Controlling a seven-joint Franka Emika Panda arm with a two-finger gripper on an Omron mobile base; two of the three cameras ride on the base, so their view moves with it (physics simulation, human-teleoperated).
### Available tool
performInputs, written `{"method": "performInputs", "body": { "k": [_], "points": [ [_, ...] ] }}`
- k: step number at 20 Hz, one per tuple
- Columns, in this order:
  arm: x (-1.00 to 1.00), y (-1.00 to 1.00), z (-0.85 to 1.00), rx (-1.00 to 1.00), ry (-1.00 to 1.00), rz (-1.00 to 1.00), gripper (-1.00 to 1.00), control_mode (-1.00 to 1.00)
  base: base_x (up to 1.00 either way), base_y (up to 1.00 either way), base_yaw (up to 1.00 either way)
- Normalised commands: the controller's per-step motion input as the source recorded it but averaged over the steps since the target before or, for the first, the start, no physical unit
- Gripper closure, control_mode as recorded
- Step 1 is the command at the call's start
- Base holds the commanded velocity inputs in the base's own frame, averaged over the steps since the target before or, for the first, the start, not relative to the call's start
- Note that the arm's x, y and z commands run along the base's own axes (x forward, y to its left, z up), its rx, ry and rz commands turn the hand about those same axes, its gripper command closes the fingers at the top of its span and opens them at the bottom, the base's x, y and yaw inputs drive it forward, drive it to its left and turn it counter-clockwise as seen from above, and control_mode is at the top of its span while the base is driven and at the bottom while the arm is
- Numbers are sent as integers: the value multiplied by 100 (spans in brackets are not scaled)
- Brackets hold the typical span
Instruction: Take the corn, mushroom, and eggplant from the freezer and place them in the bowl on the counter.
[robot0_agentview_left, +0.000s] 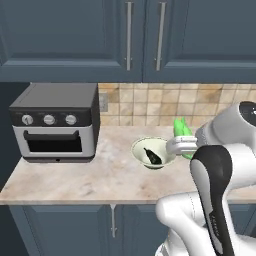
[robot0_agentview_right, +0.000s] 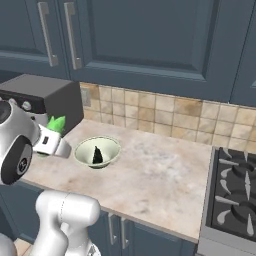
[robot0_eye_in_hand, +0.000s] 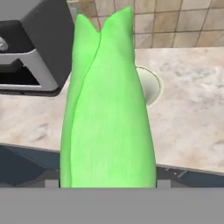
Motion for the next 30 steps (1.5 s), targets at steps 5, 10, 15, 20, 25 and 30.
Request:
{"method": "performInputs", "body": {
  "k": [5,10,15,20,25,30],
  "points": [
    [49,0,-51,0,0,1,100,-100,0,0,0],
    [39,0,-43,0,0,1,100,-100,0,0,0],
    [36,0,-40,0,6,0,100,-100,0,0,0],
    [36,0,-34,0,6,0,100,-100,0,0,0],
    [44,0,-17,0,4,0,100,-100,0,0,0],
    [48,0,-37,0,10,0,100,-100,0,0,0]
  ]
}}
